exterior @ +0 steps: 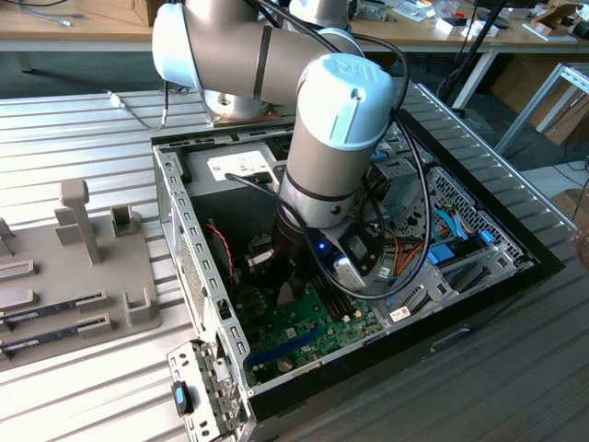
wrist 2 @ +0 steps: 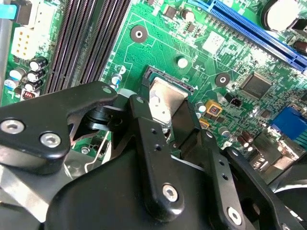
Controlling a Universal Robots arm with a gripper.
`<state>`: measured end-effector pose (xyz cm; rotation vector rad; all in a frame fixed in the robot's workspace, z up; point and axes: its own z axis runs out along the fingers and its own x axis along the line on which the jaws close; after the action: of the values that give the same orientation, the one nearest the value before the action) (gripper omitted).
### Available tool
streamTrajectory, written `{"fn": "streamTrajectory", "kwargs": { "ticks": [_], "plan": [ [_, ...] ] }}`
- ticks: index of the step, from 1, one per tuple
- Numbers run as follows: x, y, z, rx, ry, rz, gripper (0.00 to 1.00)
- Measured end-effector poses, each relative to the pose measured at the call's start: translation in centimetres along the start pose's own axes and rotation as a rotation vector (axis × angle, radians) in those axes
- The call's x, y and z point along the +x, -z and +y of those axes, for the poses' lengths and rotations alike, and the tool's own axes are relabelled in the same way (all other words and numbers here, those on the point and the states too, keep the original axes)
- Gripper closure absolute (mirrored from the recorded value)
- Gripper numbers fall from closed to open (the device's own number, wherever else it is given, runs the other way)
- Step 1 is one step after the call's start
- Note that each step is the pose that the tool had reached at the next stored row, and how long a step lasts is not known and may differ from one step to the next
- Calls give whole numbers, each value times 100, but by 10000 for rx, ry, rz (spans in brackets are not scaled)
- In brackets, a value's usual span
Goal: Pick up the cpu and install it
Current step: 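Place the cpu into insertion slot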
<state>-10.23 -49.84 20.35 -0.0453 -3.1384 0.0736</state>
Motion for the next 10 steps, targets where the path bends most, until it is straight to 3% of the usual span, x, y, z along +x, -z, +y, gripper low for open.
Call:
{"fn": "streamTrajectory", "kwargs": {
  "ticks": [10],
  "plan": [
    [16,-7,9,1,-7,1,54]
  ]
}}
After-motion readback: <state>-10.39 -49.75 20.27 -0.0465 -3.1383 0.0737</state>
